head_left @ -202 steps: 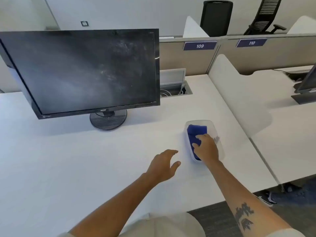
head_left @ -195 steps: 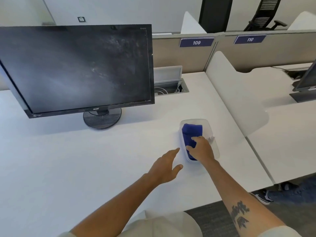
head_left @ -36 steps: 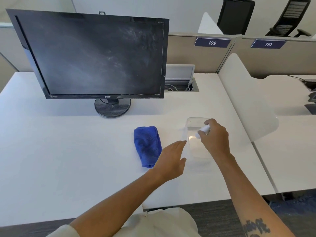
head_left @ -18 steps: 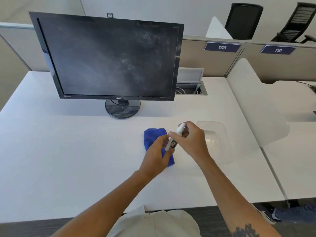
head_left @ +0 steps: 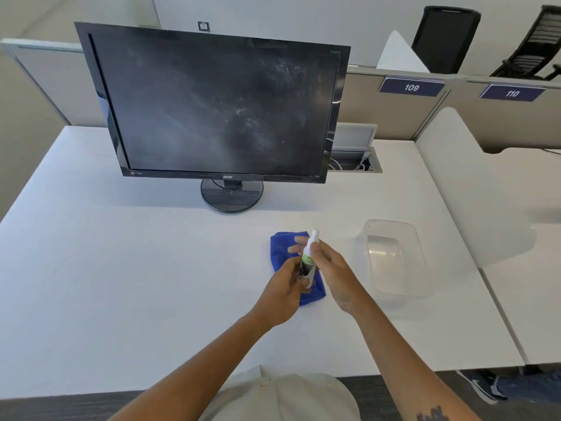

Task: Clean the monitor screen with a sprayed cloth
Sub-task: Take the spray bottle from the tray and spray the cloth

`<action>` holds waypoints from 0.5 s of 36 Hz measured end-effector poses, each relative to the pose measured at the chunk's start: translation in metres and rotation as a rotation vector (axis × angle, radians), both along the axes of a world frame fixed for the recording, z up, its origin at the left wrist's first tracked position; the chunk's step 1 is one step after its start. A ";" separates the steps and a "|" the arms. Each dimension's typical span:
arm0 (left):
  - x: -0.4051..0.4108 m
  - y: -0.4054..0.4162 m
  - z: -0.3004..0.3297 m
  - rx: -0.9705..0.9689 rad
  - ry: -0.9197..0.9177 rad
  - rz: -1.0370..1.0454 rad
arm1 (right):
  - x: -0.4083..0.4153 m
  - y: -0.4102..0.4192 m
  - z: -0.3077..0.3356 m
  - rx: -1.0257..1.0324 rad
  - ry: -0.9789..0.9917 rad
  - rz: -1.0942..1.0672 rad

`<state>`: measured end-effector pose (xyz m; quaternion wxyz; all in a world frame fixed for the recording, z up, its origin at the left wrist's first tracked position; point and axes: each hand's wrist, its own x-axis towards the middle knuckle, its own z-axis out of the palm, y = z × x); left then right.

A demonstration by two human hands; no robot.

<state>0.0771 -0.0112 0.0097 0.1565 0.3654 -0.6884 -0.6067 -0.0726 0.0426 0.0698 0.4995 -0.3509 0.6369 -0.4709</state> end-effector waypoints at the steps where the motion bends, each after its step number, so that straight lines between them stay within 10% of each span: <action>1: 0.001 0.001 0.001 0.025 0.008 -0.021 | 0.002 0.003 -0.002 -0.001 -0.036 0.001; 18: 0.042 0.002 -0.042 -0.325 -0.396 -0.194 | 0.014 0.028 -0.046 0.118 -0.168 -0.358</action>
